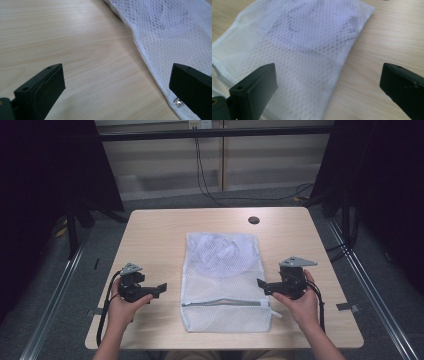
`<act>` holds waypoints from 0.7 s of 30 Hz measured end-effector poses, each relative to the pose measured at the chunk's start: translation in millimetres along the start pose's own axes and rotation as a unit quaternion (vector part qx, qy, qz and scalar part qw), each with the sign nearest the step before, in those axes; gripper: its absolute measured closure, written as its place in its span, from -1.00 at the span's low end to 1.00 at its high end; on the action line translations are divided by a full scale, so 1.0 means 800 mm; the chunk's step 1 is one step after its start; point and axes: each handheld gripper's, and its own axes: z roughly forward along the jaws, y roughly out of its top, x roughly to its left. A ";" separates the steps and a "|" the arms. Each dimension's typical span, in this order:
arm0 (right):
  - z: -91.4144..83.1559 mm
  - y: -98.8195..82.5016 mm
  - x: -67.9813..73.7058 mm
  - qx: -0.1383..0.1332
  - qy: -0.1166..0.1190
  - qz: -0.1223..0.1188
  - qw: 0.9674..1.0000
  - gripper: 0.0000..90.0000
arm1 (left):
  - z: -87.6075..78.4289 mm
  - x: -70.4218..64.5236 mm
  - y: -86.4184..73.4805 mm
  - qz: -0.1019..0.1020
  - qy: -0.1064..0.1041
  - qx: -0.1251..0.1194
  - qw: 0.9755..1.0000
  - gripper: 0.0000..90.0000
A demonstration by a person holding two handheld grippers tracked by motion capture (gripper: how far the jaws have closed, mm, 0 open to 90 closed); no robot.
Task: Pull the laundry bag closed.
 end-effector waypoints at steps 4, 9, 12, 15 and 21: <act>0.004 0.007 0.017 0.005 0.016 -0.002 1.000 -0.97 | 0.000 -0.002 -0.001 0.003 -0.007 0.004 1.000 -1.00; 0.014 0.012 0.036 0.017 0.028 -0.011 0.999 -0.94 | 0.000 -0.005 -0.001 0.008 -0.018 0.013 1.000 -1.00; 0.020 0.014 0.044 0.020 0.041 -0.011 0.999 -0.91 | -0.001 -0.005 -0.002 0.007 -0.021 0.016 1.000 -1.00; 0.024 0.015 0.049 0.027 0.047 -0.015 0.998 -0.90 | -0.001 -0.005 -0.003 0.002 -0.017 0.016 1.000 -0.99; 0.032 0.018 0.070 0.039 0.059 -0.031 0.997 -0.88 | -0.001 -0.005 -0.003 0.005 -0.022 0.022 0.999 -0.99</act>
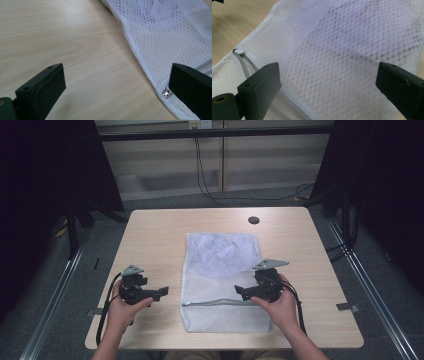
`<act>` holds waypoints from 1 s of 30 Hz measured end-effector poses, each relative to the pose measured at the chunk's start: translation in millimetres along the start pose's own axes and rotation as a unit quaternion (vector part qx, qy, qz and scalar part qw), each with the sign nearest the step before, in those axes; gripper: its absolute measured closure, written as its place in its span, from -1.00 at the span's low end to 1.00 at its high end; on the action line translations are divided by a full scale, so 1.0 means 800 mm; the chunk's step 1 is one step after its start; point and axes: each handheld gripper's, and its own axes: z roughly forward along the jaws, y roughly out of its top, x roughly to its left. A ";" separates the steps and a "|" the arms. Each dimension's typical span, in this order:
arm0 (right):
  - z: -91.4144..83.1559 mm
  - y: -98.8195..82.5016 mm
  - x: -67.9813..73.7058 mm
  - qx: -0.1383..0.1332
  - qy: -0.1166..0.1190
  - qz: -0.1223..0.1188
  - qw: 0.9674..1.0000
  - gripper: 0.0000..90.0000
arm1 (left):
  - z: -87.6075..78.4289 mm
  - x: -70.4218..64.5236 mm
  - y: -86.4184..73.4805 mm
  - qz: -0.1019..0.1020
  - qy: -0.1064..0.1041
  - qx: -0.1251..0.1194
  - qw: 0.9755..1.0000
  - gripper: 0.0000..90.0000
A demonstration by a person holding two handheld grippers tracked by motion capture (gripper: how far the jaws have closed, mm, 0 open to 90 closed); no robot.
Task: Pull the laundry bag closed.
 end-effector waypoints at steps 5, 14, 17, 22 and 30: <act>0.010 0.007 0.016 0.010 0.015 -0.002 1.000 -0.86 | 0.001 0.000 0.000 -0.004 -0.003 0.000 1.000 -0.98; 0.028 0.015 0.038 0.008 0.041 -0.006 0.999 -0.81 | -0.004 0.001 0.002 -0.003 -0.003 0.001 1.000 -0.96; 0.033 0.019 0.047 0.006 0.052 -0.003 0.999 -0.78 | -0.005 0.000 0.001 -0.001 -0.004 0.003 1.000 -0.95; 0.044 0.024 0.061 0.009 0.070 -0.004 0.998 -0.72 | -0.006 -0.001 0.002 0.002 -0.007 0.003 1.000 -0.95; 0.060 0.028 0.076 0.022 0.082 0.014 0.996 -0.62 | -0.009 -0.001 0.001 0.002 -0.007 0.003 1.000 -0.94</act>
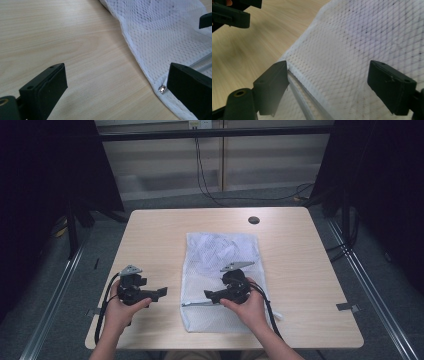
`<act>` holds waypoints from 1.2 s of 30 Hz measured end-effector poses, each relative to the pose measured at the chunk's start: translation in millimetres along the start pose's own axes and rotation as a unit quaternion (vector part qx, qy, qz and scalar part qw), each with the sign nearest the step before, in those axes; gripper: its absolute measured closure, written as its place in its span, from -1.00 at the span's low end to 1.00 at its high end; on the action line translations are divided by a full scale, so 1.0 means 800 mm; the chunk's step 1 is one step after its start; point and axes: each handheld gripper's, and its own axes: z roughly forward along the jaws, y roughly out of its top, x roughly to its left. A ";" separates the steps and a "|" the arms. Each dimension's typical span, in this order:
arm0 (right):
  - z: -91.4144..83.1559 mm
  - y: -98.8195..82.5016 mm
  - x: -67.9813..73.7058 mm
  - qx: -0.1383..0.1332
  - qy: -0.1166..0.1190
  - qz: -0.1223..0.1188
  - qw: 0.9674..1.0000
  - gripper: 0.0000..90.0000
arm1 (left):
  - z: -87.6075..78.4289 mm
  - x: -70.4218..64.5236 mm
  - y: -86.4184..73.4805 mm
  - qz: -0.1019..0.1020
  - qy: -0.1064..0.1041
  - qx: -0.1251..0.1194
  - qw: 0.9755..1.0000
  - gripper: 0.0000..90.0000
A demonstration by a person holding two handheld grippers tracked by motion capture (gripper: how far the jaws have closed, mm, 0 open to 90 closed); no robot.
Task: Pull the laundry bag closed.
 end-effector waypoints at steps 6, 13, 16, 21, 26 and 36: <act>0.008 0.000 0.008 0.000 0.015 0.011 1.000 -0.45 | 0.001 0.000 0.000 -0.003 -0.002 0.000 1.000 -0.94; 0.018 -0.001 0.020 0.006 0.036 0.007 0.999 -0.23 | 0.003 -0.002 0.000 0.006 -0.004 0.008 1.000 -0.94; 0.022 -0.002 0.023 0.016 0.043 0.013 0.999 -0.16 | 0.004 -0.003 0.001 0.005 -0.002 0.007 1.000 -0.94; 0.030 -0.001 0.029 0.023 0.059 0.037 0.997 -0.06 | 0.003 -0.003 0.001 0.004 -0.003 0.007 1.000 -0.94; 0.039 -0.001 0.035 0.032 0.066 0.042 0.996 -0.01 | 0.003 -0.003 0.001 0.004 -0.002 0.006 1.000 -0.94; 0.051 0.000 0.040 0.046 0.079 0.055 0.994 0.11 | 0.001 -0.001 0.002 -0.001 -0.001 0.003 1.000 -0.94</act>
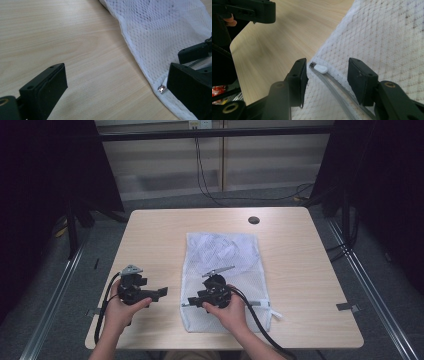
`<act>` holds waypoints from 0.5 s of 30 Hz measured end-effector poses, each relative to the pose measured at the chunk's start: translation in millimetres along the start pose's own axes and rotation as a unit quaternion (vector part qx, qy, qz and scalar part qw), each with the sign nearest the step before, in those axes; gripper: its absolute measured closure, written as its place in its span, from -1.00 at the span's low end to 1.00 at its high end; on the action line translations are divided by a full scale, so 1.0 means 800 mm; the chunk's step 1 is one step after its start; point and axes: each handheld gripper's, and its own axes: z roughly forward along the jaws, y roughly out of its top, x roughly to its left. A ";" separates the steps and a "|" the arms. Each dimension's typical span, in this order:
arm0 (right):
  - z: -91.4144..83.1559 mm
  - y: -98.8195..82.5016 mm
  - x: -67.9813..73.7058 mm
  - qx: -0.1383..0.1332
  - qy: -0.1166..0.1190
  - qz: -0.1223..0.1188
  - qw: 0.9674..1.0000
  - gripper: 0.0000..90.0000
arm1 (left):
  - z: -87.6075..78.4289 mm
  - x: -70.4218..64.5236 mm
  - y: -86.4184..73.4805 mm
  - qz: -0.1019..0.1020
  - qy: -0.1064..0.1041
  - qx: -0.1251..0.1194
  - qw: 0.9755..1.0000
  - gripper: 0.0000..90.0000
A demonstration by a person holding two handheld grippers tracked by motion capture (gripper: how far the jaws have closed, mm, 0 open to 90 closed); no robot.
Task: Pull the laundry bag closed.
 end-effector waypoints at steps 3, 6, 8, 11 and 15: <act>0.003 0.000 0.001 0.000 0.003 0.004 1.000 0.12 | 0.000 0.000 0.000 0.003 -0.001 0.003 1.000 -0.94; 0.007 -0.001 0.001 0.002 0.005 0.005 1.000 0.12 | 0.001 -0.001 0.000 0.004 0.001 0.003 1.000 -0.94; 0.009 -0.001 0.002 0.003 0.007 0.009 1.000 0.12 | 0.001 -0.001 0.000 0.004 0.001 0.004 1.000 -0.93; 0.012 -0.001 0.002 0.007 0.011 0.012 1.000 0.13 | 0.001 0.000 0.000 0.002 0.000 0.005 1.000 -0.93; 0.015 -0.001 0.002 0.008 0.013 0.010 1.000 0.13 | 0.001 0.000 0.000 0.002 -0.002 0.007 1.000 -0.93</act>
